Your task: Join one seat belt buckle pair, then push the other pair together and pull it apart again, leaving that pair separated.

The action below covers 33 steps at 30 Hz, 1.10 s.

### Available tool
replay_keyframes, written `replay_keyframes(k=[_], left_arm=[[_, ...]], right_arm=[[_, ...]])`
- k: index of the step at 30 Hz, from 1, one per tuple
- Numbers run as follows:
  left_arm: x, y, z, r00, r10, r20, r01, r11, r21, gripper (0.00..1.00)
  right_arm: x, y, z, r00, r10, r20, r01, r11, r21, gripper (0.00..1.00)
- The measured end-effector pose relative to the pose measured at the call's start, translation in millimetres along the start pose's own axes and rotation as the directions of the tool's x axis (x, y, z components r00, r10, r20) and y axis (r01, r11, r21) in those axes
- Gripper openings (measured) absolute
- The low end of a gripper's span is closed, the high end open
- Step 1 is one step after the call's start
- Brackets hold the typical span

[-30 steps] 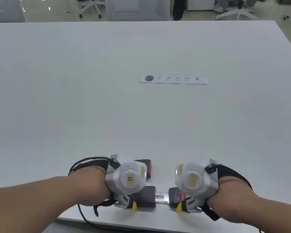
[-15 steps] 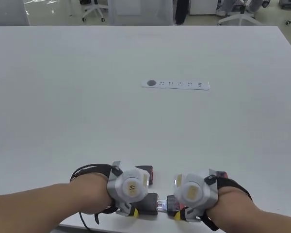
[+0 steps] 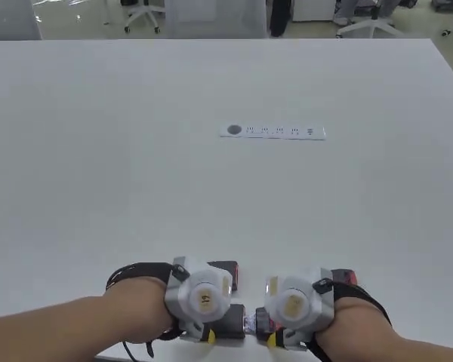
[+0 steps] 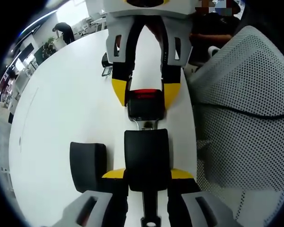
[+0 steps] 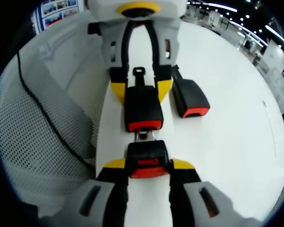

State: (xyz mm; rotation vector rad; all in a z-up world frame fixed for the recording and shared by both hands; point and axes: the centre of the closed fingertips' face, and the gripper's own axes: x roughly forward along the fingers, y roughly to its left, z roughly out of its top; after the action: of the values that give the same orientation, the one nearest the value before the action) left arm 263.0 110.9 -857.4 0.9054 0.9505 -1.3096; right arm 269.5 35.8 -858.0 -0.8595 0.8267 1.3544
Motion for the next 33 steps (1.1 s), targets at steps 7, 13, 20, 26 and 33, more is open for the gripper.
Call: replay_keyframes(k=[7,13,20,26,33], left_arm=[[0.1,0.3,0.0,1.0000,-0.004,0.006,0.004,1.000,0.001,0.31],[0.5,0.5,-0.2,1.0000,-0.006,-0.002,0.006,1.000,0.000,0.32],[0.7,0.5,-0.6,0.9999,-0.010,-0.009,0.010,1.000,0.011,0.32],[0.4,1.1,-1.6,1.0000,-0.003,0.005,0.003,1.000,0.011,0.32],[1.2,0.2,-2.3,0.9999,-0.003,0.017,0.004,1.000,-0.004,0.32]], right_arm=[[0.9,-0.2,0.7,1.0000,0.002,0.002,-0.002,1.000,-0.005,0.30],[0.8,-0.1,1.6,0.9997,0.015,-0.017,-0.015,0.999,-0.029,0.30],[5.2,-0.1,7.4,0.9999,0.012,-0.008,-0.012,1.000,-0.025,0.30],[9.5,9.7,15.3,0.9994,0.020,0.029,-0.022,0.998,0.061,0.30],[5.4,3.0,9.5,0.9999,0.007,0.013,-0.007,1.000,0.011,0.31]])
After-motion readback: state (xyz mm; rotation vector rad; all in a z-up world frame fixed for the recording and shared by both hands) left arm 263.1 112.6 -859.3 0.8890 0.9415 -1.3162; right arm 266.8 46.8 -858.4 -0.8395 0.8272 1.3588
